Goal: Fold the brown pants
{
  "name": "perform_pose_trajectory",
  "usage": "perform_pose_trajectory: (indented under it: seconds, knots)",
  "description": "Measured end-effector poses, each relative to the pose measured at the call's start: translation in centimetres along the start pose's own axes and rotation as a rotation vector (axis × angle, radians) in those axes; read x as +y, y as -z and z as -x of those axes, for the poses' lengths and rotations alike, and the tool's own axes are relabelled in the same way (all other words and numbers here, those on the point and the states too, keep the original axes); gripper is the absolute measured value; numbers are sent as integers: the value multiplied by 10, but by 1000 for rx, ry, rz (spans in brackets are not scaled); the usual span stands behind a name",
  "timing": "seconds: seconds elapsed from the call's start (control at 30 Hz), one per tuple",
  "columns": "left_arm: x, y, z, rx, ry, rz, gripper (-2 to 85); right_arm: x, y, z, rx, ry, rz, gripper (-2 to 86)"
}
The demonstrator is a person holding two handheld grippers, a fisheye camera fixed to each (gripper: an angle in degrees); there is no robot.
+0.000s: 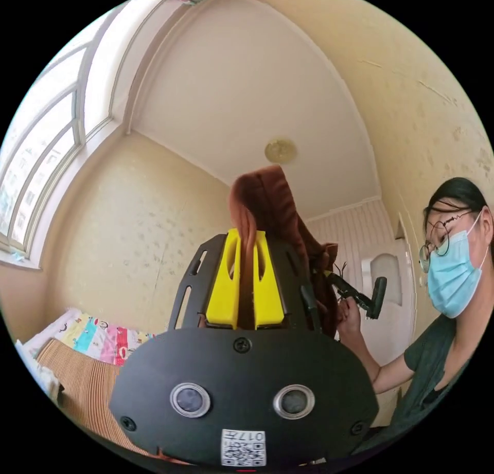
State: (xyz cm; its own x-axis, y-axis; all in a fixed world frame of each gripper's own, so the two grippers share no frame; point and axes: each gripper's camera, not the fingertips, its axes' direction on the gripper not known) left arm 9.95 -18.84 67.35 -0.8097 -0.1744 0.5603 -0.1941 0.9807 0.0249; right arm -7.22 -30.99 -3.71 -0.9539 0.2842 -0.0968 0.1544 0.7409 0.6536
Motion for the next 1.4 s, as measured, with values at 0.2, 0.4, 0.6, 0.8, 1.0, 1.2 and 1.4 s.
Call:
perform_pose_trajectory:
  seconds: [0.2,0.4,0.6,0.8,1.0,1.2,1.4]
  knots:
    - [-109,6,-92,-16,-130,-112,33,-122,18,-56,-179,-215,-53,23]
    - [-148,-5,-135,-67,-193,-167,36,-186,21,-57,-176,-205,-107,27]
    - [-113,-27,-111,-98,-211,-206,40,-182,-11,-44,-57,-98,-128,29]
    - [0,-89,-39,-288,-173,-155,40,-98,-119,-50,60,-65,24,32]
    - [12,-388,148,-489,42,421,58,-57,-413,-127,333,-80,399,44]
    - [167,-493,280,-642,39,1013,100,87,-557,-229,430,-368,799,47]
    - [423,-344,265,-307,179,1404,101,345,-472,-171,-6,-118,1184,55]
